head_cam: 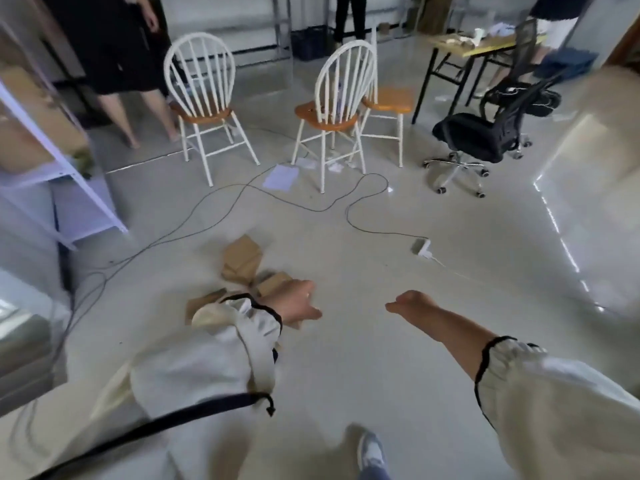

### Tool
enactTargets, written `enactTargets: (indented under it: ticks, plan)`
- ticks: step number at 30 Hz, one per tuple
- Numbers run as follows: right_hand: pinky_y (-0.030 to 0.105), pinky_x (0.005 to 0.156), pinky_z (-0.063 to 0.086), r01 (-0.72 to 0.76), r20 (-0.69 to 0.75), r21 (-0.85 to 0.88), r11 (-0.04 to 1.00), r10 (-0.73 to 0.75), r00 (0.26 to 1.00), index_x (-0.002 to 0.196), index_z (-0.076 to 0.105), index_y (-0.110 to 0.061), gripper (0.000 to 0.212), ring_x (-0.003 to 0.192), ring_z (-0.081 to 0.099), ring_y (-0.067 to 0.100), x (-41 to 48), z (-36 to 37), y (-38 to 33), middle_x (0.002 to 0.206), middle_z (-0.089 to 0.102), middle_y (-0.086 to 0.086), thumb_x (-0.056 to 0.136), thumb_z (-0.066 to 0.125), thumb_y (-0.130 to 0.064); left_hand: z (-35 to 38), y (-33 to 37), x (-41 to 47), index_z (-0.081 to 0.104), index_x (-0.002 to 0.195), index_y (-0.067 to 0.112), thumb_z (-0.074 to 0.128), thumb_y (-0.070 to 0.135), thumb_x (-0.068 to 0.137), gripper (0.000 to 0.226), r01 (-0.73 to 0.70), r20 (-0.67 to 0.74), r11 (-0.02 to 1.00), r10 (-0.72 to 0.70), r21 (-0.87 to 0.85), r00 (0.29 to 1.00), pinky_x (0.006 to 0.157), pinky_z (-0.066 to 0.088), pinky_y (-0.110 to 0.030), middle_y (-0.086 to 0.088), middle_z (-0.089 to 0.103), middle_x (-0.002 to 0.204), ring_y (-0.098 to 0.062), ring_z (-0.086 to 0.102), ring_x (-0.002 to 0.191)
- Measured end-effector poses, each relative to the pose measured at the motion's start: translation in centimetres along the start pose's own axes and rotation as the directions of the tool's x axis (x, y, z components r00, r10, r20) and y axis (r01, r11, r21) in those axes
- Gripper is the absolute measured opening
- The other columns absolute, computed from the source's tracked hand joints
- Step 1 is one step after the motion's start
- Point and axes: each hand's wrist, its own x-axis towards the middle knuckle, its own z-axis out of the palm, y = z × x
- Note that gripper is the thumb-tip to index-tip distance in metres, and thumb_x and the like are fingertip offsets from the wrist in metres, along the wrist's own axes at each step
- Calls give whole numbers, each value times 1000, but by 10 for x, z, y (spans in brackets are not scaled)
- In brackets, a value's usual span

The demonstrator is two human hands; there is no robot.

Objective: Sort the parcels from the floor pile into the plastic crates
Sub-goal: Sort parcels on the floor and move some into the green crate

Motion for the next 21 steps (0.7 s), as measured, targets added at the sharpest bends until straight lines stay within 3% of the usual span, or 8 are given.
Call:
enactTargets:
  ticks: [3, 8, 11, 16, 21]
  plan:
    - [31, 95, 39, 24, 120, -22, 999, -21, 993, 134, 50, -7, 52, 121, 50, 29, 44, 30, -35, 134, 52, 10, 89, 61, -32, 6, -44, 14, 48, 127, 19, 64, 40, 76, 57, 97, 9, 992, -97, -78, 995, 85, 48, -33, -3, 59, 124, -24, 58, 106]
    - [33, 99, 40, 85, 300, -134, 987, -42, 953, 130, 52, -2, 51, 121, 51, 30, 114, 74, -70, 132, 54, 14, 89, 62, -30, 25, -90, 45, 51, 125, 14, 63, 36, 84, 48, 267, 2, 948, -271, -172, 963, 93, 45, -37, -9, 57, 125, -28, 53, 113]
    - [35, 98, 42, 97, 328, -204, 974, -25, 944, 122, 56, 3, 44, 116, 54, 32, 155, 93, -82, 127, 58, 18, 89, 61, -26, 52, -115, 74, 52, 127, 14, 63, 35, 82, 51, 338, 23, 901, -345, -271, 938, 94, 47, -38, -6, 59, 119, -25, 56, 112]
    - [34, 100, 40, 49, 375, -302, 952, 71, 924, 126, 52, 3, 44, 120, 52, 31, 235, 144, -79, 130, 54, 18, 92, 57, -25, 110, -160, 143, 48, 131, 18, 60, 38, 78, 57, 410, 94, 824, -408, -390, 908, 82, 46, -28, -2, 59, 120, -21, 57, 106]
    - [36, 101, 40, 39, 386, -304, 952, 85, 919, 124, 53, 5, 40, 120, 52, 32, 342, 218, -52, 131, 54, 21, 94, 54, -22, 176, -222, 250, 49, 131, 20, 60, 37, 78, 57, 428, 130, 817, -411, -387, 902, 93, 48, -33, -5, 58, 126, -23, 57, 113]
